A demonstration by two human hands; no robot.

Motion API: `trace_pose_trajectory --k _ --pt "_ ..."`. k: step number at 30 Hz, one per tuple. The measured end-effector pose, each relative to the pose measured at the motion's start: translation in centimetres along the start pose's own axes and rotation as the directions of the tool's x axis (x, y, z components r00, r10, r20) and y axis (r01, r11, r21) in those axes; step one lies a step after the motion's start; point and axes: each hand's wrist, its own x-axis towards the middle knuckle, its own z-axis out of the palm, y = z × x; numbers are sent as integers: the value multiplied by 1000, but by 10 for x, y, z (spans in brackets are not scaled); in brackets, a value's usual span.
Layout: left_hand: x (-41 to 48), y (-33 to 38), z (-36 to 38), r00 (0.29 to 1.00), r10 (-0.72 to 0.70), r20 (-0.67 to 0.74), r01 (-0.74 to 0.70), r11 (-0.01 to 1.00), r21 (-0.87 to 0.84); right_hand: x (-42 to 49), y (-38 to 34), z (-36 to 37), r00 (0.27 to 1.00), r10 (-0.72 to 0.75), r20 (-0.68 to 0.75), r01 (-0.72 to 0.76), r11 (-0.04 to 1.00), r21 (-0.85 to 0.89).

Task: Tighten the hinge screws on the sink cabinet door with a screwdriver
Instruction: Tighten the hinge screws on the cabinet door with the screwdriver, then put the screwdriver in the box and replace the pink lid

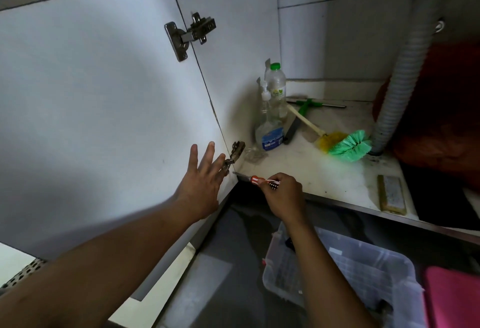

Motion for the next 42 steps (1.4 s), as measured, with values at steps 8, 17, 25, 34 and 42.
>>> trace_pose_trajectory --k 8,17,25,34,42 --pt "-11 13 -21 999 8 -35 -13 991 -132 -35 33 -54 999 -7 -34 7 1000 -4" --pt "-26 116 -14 981 176 85 -105 841 -530 -80 132 -100 971 232 57 -220 962 -165" --pt "-42 207 6 942 275 190 -36 648 -761 -107 185 -84 919 392 49 -369 895 -250" --pt "-43 243 26 950 278 144 4 448 -894 -97 213 -72 874 486 -9 -460 821 -337" --pt "-41 246 33 946 295 137 -16 461 -887 -93 208 -63 900 423 -102 -430 828 -360"
